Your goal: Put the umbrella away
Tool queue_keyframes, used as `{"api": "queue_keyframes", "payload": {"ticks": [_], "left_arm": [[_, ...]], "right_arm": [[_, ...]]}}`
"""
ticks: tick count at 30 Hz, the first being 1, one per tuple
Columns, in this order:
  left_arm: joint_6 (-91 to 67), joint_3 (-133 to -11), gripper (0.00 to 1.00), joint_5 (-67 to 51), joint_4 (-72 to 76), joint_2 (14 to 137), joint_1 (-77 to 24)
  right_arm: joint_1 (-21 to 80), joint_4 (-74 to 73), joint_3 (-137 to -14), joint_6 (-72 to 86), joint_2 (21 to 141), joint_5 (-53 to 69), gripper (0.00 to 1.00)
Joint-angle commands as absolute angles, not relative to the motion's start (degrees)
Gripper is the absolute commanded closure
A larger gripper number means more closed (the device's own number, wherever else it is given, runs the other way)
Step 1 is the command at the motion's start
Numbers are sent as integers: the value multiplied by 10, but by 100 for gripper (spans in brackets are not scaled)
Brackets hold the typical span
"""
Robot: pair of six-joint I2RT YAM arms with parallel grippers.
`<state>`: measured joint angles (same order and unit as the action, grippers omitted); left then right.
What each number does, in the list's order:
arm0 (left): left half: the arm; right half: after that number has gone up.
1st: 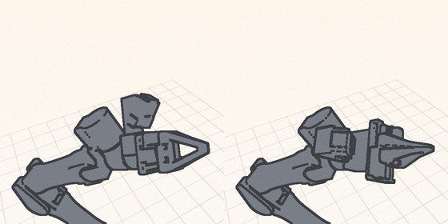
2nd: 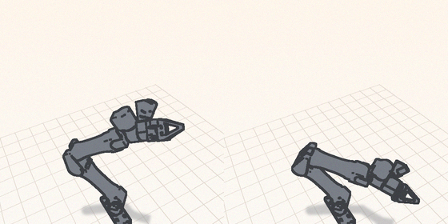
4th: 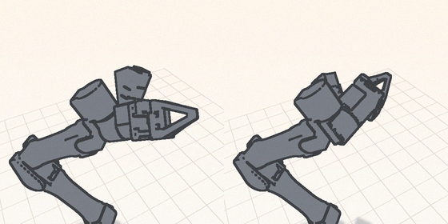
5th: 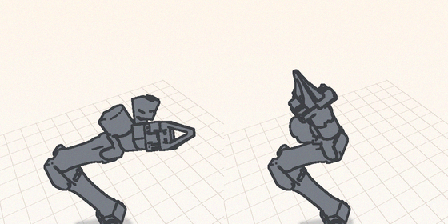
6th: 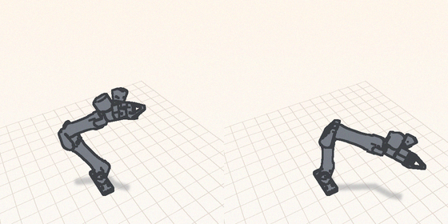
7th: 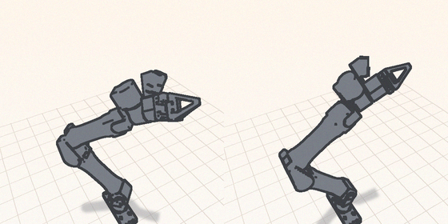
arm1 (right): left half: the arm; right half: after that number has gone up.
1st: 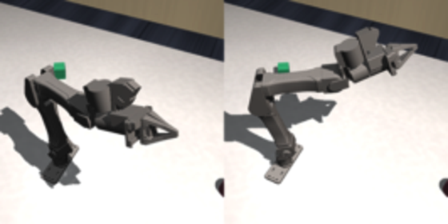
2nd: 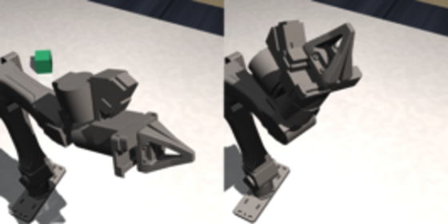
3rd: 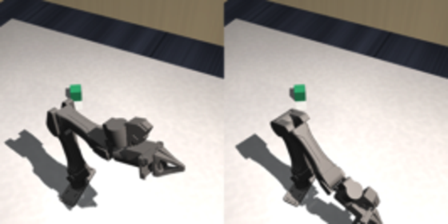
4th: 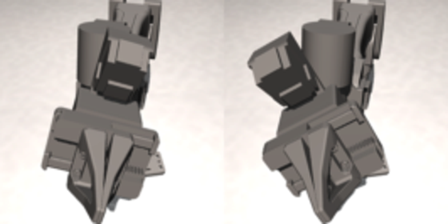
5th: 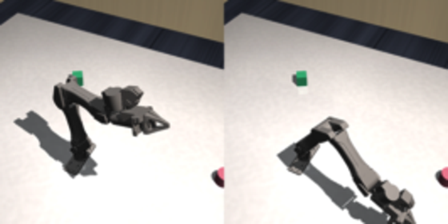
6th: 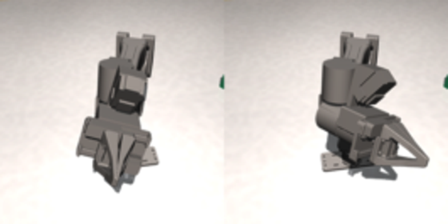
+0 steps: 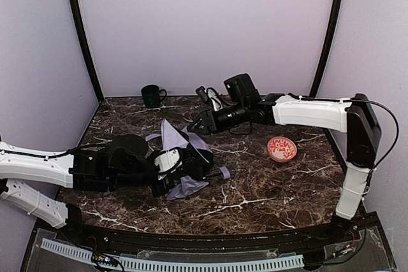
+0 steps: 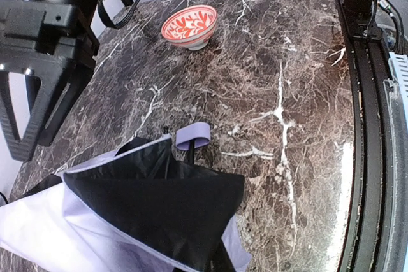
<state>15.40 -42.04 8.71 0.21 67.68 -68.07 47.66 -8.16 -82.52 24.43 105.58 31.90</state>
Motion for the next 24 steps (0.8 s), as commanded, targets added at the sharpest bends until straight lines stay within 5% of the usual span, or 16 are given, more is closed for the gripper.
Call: {"api": "queue_keyframes", "payload": {"ticks": [1, 14, 24], "left_arm": [[157, -422, 100, 62, 28, 657, -682], [105, -457, 100, 11, 116, 705, -559], [32, -465, 100, 99, 102, 912, -475]], "right_arm": [[478, -112, -885, 190, 1150, 361, 56], [490, -124, -814, 123, 1263, 408, 80], [481, -51, -745, 136, 1260, 422, 88]]}}
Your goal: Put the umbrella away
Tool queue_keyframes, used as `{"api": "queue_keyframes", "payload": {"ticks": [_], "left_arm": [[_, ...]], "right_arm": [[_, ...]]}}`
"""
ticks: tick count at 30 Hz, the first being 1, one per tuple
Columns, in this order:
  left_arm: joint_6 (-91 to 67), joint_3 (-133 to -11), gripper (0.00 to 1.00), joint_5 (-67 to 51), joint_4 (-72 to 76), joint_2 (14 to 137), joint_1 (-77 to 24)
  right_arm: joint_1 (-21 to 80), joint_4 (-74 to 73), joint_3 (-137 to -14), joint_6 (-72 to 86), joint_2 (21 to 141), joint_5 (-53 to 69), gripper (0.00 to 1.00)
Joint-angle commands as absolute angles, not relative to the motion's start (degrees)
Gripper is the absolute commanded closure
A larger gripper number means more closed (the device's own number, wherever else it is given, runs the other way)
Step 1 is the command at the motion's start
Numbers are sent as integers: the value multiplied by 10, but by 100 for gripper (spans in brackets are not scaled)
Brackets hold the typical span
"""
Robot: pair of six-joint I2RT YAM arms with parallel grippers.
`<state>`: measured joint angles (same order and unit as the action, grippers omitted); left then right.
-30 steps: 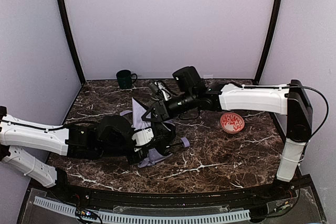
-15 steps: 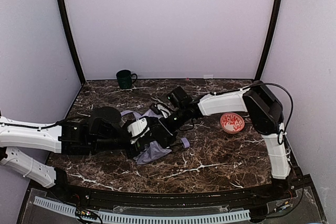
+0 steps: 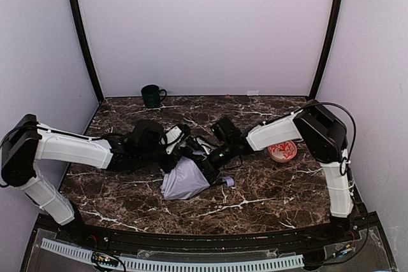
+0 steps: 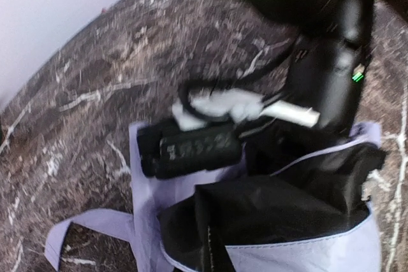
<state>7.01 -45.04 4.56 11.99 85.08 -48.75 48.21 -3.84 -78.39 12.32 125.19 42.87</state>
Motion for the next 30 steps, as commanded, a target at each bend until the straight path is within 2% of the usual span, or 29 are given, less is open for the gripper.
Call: {"api": "queue_keyframes", "payload": {"ticks": [1, 8, 12, 16, 19, 22, 27, 29, 30], "left_arm": [[22, -470, 100, 107, 86, 932, -475], [-19, -430, 100, 94, 92, 996, -475], [-10, -432, 100, 92, 96, 1016, -475], [-4, -440, 100, 74, 96, 1033, -475], [0, -446, 100, 64, 94, 1027, -475], [8, -445, 100, 61, 92, 997, -476], [23, -446, 100, 63, 86, 939, -477], [28, -446, 100, 46, 95, 918, -478], [34, -448, 100, 34, 97, 909, -482]], "right_arm": [[478, -39, -739, 147, 1256, 416, 89], [461, 86, -634, 261, 1189, 370, 89], [453, 139, -557, 316, 1106, 319, 85], [440, 134, -500, 324, 1007, 263, 80], [440, 70, -503, 279, 959, 234, 74], [441, 5, -518, 252, 960, 224, 65], [441, 8, -529, 274, 994, 286, 47], [444, 11, -546, 280, 1025, 306, 47], [447, 19, -558, 283, 1045, 323, 51]]}}
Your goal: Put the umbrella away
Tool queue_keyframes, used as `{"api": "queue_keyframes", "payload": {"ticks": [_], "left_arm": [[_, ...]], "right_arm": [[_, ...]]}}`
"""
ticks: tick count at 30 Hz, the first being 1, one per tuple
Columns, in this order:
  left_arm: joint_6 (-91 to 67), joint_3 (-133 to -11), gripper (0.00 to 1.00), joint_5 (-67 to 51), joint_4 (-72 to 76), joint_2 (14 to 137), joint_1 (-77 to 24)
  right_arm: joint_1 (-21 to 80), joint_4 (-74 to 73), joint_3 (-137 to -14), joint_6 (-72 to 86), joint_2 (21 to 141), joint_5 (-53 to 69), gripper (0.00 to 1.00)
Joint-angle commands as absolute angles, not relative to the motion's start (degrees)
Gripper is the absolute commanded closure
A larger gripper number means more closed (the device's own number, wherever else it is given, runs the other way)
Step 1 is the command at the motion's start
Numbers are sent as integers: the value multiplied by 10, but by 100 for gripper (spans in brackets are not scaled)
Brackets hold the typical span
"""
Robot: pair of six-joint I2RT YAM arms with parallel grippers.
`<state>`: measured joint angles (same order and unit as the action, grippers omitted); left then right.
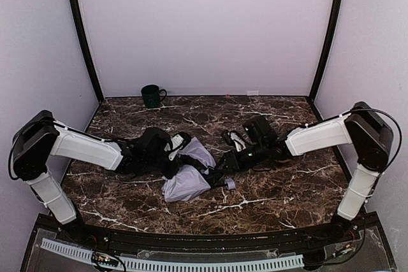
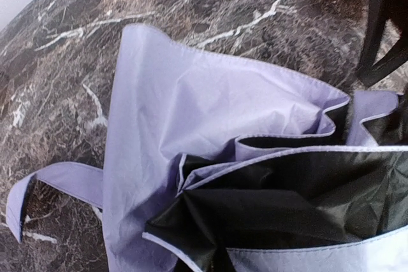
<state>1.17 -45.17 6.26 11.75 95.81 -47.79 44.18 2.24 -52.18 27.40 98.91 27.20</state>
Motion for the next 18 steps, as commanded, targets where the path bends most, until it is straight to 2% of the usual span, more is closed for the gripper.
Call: {"api": "queue_keyframes", "payload": {"ticks": [1, 2, 4, 8, 9, 14, 18], "left_arm": [[42, -453, 100, 23, 98, 899, -487], [55, -458, 100, 16, 98, 889, -495], [79, -473, 100, -2, 99, 874, -512], [91, -491, 100, -92, 119, 843, -533], [93, -492, 100, -115, 127, 835, -540], [83, -493, 100, -206, 160, 817, -557], [80, -508, 100, -212, 169, 823, -557]], "right_arm": [[452, 34, -565, 286, 1059, 345, 58], [459, 57, -571, 294, 1072, 367, 68], [470, 100, -587, 315, 1097, 411, 83], [477, 124, -634, 324, 1145, 442, 97], [475, 136, -641, 331, 1155, 448, 100], [478, 191, -657, 356, 1190, 482, 100], [478, 193, -645, 359, 1214, 480, 100]]}}
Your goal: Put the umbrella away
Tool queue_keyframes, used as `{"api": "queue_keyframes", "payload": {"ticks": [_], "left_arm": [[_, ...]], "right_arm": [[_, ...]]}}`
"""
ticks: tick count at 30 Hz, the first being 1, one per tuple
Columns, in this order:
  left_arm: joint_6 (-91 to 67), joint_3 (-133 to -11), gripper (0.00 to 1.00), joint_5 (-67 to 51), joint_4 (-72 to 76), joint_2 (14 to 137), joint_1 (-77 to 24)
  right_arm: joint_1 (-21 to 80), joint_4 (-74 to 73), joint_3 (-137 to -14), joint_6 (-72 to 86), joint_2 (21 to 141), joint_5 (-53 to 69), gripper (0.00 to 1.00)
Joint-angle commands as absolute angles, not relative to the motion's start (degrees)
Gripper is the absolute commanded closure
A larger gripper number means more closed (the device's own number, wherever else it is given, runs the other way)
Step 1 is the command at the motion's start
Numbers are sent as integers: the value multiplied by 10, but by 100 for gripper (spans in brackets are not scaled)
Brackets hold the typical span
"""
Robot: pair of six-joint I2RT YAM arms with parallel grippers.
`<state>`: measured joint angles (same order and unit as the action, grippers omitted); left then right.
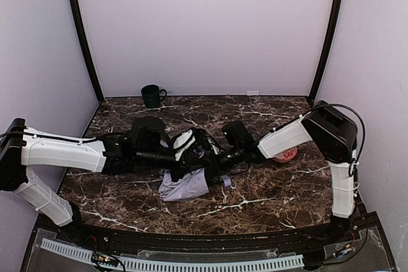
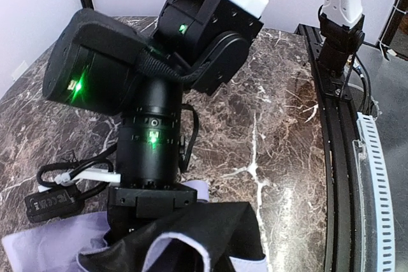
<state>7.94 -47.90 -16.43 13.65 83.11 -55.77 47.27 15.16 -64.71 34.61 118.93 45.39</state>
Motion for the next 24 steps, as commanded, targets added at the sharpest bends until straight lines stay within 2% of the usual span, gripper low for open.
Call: {"api": "queue_keyframes", "payload": {"ticks": [1, 6, 11, 21, 24], "left_arm": [[86, -517, 100, -201, 161, 825, -556], [36, -558, 100, -147, 125, 881, -478], [11, -567, 100, -11, 38, 961, -448], [-69, -449, 100, -28, 64, 1009, -449], [-64, -446, 100, -23, 71, 1025, -448]], "right_arm": [[479, 193, -636, 357, 1217, 479, 100], [482, 190, -597, 344, 1215, 485, 100], [484, 164, -586, 324, 1201, 473, 100], [480, 241, -548, 379, 1178, 419, 100], [475, 207, -539, 359, 1132, 376, 91]]}}
